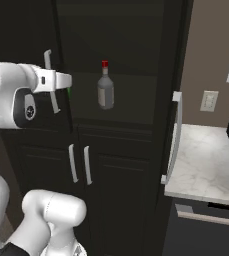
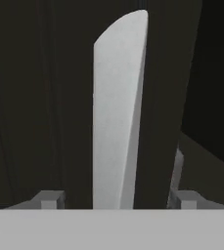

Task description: Open the cabinet directly in front. Then move the liquor and the cup to the dining counter with the jar on it.

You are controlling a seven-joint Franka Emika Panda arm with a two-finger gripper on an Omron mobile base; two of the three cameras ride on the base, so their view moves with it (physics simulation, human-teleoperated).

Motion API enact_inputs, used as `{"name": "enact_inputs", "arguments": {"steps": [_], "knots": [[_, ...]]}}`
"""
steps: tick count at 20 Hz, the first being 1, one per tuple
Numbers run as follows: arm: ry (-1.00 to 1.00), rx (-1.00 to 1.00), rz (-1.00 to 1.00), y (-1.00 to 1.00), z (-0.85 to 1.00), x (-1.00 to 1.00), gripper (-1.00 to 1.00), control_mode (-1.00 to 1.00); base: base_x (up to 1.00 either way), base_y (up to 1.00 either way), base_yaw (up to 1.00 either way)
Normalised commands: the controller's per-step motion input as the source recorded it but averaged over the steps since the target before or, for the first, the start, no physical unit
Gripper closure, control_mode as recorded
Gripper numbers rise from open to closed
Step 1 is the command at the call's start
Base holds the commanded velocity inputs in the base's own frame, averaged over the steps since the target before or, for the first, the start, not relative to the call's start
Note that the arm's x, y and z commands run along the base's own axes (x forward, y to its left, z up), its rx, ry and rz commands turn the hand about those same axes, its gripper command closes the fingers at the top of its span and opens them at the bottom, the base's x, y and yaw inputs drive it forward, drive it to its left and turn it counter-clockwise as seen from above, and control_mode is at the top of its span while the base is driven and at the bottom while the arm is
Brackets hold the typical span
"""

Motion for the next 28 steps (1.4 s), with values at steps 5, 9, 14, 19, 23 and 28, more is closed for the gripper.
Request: {"name": "enact_inputs", "arguments": {"steps": [5, 9, 14, 19, 23, 28], "knots": [[-0.09, 0.00, -0.29, 0.51, 0.22, -1.00, 1.00, -1.00, 0.00, 0.00, 0.00], [-0.15, 0.00, -0.30, 0.67, 0.26, -1.00, 1.00, -1.00, 0.00, 0.00, 0.00], [-0.15, 0.00, -0.29, 0.66, 0.30, -0.96, 1.00, -1.00, 0.00, 0.00, 0.00], [-0.02, -0.01, -0.01, 0.07, 0.00, -0.05, 1.00, -1.00, 0.00, 0.00, 0.00], [-0.04, 0.16, 0.00, -0.75, 0.07, -0.01, -1.00, -1.00, 0.00, 0.00, 0.00], [-0.14, 0.34, 0.00, -1.00, 0.15, -0.11, -1.00, -1.00, 0.00, 0.00, 0.00]]}}
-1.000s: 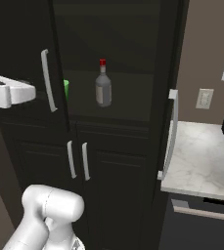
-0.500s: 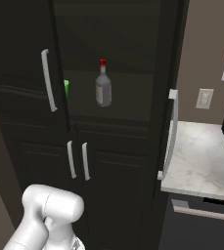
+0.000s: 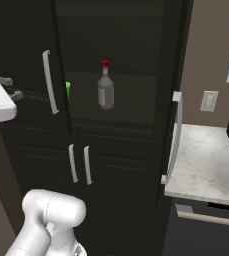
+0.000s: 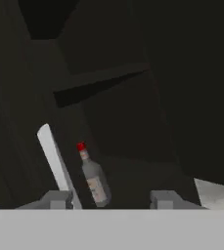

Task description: Open the cabinet directly in front. Then move the liquor and the cup to the dining counter with the jar on it.

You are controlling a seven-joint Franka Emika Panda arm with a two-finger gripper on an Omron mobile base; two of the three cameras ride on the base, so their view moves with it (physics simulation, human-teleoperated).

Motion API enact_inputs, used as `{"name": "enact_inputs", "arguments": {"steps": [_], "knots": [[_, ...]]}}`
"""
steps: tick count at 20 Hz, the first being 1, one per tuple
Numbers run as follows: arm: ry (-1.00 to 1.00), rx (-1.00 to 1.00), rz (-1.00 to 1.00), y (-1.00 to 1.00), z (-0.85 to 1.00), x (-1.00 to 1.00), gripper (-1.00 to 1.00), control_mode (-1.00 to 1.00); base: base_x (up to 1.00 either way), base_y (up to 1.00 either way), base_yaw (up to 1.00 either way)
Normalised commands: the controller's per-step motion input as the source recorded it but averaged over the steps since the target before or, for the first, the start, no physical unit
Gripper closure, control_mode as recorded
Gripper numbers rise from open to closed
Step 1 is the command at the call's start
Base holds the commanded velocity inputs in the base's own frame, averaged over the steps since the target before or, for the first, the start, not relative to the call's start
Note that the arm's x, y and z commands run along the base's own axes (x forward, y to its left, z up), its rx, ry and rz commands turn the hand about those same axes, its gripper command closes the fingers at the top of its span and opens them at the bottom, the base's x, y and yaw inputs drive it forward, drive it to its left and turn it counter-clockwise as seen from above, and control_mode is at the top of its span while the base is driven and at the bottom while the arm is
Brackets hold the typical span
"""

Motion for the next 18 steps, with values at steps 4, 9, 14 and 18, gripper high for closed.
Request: {"name": "enact_inputs", "arguments": {"steps": [4, 9, 14, 18], "knots": [[-0.16, 0.39, 0.02, -1.00, 0.13, -0.09, -1.00, -1.00, 0.00, 0.00, 0.00], [-0.01, 0.30, 0.18, -0.93, 0.03, 0.26, -1.00, -1.00, 0.00, 0.00, 0.00], [0.18, 0.22, 0.23, -0.41, 0.00, 0.59, -1.00, -1.00, 0.00, 0.00, 0.00], [0.08, 0.13, 0.16, -0.05, -0.09, 0.45, -1.00, -1.00, 0.00, 0.00, 0.00]]}}
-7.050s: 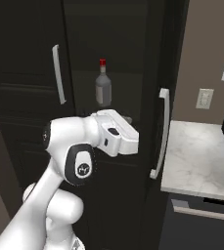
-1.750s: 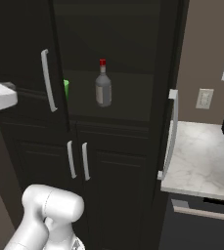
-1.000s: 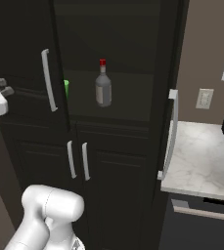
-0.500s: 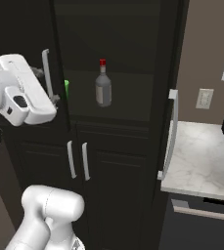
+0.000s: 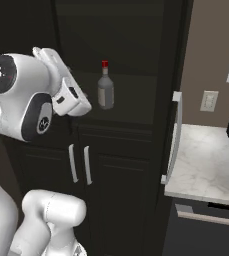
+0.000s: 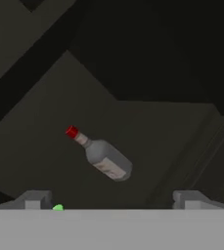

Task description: Open the cabinet directly in front. Then move the liquor and the cup to the dining counter with the jar on it.

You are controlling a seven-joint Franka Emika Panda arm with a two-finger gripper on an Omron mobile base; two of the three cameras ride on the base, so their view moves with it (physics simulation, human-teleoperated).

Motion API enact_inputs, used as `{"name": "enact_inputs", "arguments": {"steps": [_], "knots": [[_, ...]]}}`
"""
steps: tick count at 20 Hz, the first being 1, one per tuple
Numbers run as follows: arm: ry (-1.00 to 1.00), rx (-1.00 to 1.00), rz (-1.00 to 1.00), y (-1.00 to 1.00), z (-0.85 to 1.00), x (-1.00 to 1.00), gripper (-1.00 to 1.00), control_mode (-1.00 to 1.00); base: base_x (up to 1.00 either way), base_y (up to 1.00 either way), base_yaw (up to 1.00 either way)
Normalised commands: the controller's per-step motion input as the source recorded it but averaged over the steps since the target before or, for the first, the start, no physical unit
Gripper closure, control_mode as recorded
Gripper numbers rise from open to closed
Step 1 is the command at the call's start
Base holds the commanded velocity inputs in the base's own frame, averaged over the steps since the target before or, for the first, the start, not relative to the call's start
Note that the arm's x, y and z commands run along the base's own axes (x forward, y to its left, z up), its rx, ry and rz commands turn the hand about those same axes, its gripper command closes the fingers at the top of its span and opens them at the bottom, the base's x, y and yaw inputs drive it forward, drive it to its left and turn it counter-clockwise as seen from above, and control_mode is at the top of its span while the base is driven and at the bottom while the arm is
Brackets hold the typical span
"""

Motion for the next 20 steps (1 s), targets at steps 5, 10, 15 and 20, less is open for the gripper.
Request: {"name": "enact_inputs", "arguments": {"steps": [5, 10, 15, 20], "knots": [[0.00, 0.09, 0.05, 0.00, -0.33, 0.36, -1.00, -1.00, 0.00, 0.00, 0.00], [0.00, 0.08, 0.03, 0.00, -0.32, 0.39, -1.00, -1.00, 0.00, 0.00, 0.00], [0.00, 0.10, 0.13, -0.03, -0.04, 0.45, -1.00, -1.00, 0.00, 0.00, 0.00], [0.00, 0.12, 0.31, 0.00, 0.00, 0.43, -1.00, -1.00, 0.00, 0.00, 0.00]]}}
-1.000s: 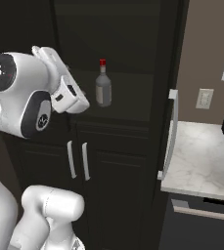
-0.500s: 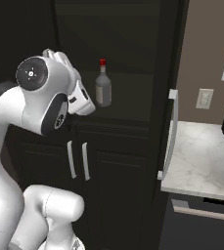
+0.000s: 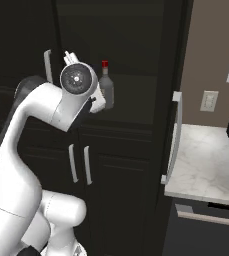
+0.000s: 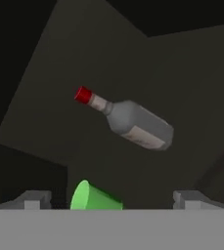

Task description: Open the cabinet directly in front. Then move the liquor and the cup to the dining counter with the jar on it.

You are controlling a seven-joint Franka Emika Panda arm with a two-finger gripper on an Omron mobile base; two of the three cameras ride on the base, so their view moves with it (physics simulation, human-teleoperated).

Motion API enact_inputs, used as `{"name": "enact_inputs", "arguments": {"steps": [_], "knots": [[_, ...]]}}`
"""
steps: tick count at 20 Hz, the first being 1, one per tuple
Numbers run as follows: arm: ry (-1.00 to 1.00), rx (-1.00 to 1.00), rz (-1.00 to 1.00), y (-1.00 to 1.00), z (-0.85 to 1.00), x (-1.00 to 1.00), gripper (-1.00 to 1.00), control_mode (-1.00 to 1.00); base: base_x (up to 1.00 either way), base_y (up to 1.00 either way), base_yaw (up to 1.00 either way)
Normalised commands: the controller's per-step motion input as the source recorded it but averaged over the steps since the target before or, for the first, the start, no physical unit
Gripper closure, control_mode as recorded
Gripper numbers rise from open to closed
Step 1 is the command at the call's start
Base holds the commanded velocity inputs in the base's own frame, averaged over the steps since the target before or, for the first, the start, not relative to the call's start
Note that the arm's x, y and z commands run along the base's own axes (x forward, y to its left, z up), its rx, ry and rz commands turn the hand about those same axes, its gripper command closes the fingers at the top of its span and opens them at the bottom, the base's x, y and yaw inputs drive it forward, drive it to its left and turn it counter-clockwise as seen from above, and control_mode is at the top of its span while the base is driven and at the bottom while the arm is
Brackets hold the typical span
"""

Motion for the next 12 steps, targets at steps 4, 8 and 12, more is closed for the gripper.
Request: {"name": "enact_inputs", "arguments": {"steps": [4, 8, 12], "knots": [[0.00, 0.07, 0.32, 0.09, 0.00, 0.42, -1.00, -1.00, 0.00, 0.00, 0.00], [0.00, 0.00, 0.27, 0.47, 0.00, 0.36, -1.00, -1.00, 0.00, 0.00, 0.00], [0.00, 0.00, 0.21, 0.51, 0.00, 0.31, -1.00, -1.00, 0.00, 0.00, 0.00]]}}
